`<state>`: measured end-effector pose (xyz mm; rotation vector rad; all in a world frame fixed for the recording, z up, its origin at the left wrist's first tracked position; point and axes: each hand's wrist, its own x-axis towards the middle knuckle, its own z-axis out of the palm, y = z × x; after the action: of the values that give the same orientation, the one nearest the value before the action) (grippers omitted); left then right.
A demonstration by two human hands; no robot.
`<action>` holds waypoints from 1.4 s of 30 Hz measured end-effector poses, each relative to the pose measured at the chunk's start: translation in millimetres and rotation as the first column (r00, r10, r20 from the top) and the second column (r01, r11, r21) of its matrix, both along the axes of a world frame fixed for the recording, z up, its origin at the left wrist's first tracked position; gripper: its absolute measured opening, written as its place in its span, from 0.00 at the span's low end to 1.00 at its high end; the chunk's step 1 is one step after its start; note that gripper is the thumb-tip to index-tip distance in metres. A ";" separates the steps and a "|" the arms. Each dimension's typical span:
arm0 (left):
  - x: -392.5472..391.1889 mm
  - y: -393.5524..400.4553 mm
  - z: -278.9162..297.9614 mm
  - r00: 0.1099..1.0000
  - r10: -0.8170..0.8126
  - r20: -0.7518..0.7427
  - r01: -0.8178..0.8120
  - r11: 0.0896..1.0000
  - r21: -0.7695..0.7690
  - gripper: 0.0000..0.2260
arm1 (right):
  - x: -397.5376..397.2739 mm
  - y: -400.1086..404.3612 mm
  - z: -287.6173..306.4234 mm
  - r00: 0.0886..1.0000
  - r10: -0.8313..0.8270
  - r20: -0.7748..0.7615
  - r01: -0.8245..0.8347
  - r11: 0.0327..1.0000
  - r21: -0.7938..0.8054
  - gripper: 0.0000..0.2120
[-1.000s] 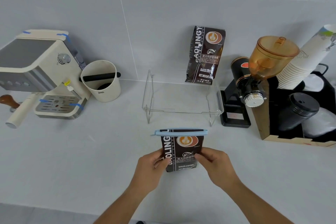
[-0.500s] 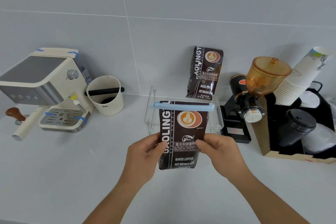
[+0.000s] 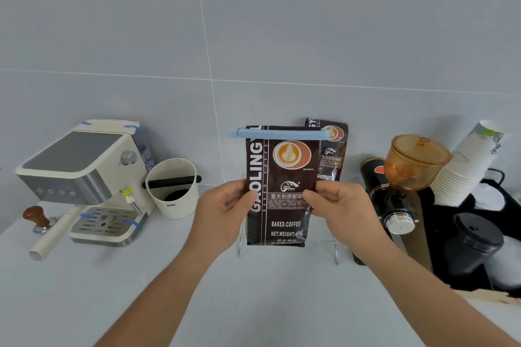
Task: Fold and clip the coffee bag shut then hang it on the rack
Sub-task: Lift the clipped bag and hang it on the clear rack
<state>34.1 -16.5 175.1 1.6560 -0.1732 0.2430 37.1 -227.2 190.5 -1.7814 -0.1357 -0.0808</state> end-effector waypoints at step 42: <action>211.3 7.3 -71.2 0.978 0.027 -0.205 -0.037 0.998 -0.048 0.15 | 202.7 35.7 -78.3 0.980 -0.147 -0.134 0.141 0.989 -0.052 0.10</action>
<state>245.4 -9.2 103.9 1.6220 0.0146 0.0995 239.8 -191.5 112.2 -1.8312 0.0922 -0.0588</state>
